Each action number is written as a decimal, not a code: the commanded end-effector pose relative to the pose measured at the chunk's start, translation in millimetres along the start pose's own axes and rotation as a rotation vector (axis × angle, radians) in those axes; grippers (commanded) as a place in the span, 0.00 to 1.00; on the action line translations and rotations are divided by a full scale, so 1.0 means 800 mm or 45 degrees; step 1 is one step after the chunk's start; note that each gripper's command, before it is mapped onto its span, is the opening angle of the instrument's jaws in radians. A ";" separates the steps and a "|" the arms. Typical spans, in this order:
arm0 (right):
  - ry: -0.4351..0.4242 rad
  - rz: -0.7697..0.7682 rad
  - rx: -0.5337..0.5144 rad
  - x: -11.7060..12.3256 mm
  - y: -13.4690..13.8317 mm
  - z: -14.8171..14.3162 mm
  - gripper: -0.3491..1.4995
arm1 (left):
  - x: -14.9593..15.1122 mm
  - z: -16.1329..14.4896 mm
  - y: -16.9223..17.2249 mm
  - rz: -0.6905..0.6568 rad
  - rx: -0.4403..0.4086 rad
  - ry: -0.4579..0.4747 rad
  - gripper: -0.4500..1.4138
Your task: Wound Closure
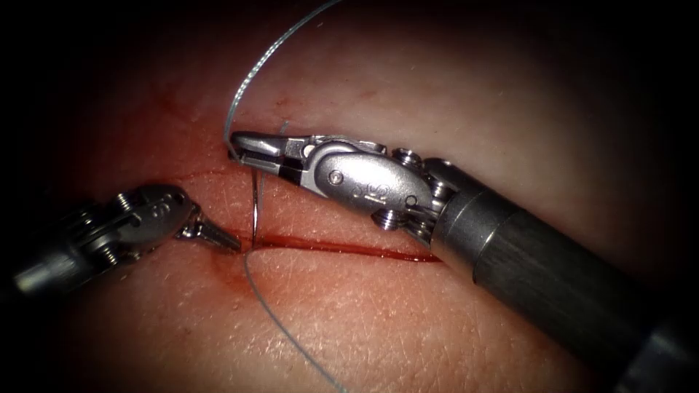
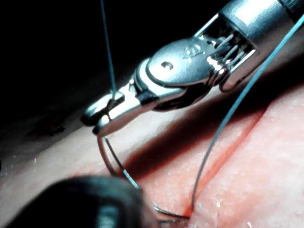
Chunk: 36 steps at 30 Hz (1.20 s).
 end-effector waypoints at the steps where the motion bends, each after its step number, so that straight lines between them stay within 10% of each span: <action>1: 0.005 -0.029 -0.007 0.0006 0.0015 0.0010 0.00 | -0.0015 -0.0005 0.0005 0.007 -0.006 -0.006 0.00; 20: -0.048 -0.221 0.011 0.0021 0.0005 0.0014 0.00 | -0.0015 -0.0003 0.0005 0.006 -0.008 -0.006 0.00; 36: 0.071 0.164 -0.075 0.0042 0.0030 0.0004 0.00 | -0.0014 -0.0004 0.0005 0.008 -0.007 -0.006 0.00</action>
